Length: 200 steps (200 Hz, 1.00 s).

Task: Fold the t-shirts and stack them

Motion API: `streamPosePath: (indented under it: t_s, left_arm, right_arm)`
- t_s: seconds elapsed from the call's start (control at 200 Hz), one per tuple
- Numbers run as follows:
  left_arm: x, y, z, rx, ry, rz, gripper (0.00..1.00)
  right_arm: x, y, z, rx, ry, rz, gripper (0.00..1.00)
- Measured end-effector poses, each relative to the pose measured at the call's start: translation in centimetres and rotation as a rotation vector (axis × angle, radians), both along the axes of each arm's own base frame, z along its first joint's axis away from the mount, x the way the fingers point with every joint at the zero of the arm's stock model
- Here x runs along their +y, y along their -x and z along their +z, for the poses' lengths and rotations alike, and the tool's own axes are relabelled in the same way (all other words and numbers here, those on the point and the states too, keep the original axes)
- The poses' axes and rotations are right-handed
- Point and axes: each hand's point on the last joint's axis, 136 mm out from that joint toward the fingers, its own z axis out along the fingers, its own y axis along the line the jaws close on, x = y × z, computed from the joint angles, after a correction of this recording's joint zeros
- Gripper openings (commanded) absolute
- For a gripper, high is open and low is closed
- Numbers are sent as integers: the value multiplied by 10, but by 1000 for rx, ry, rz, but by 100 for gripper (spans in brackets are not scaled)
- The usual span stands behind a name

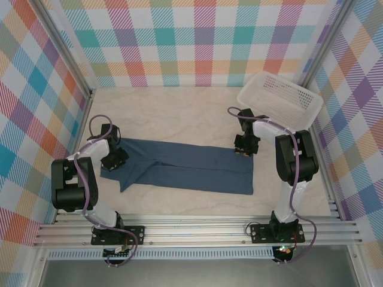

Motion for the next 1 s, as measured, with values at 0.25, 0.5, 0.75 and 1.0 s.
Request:
streamPosePath:
  t_s: [0.25, 0.5, 0.75, 1.0]
  left_arm:
    - [-3, -3, 4, 4, -14, -11, 16]
    - [-3, -13, 12, -20, -18, -14, 16]
    - [-7, -10, 10, 6, -23, -26, 14]
    - [27, -33, 28, -41, -46, 27, 30]
  right_arm:
    - [0, 0, 0, 0, 0, 0, 29]
    - [0, 0, 0, 0, 0, 0, 29]
    - [0, 0, 0, -1, -1, 0, 29]
    - [0, 0, 0, -1, -2, 0, 29]
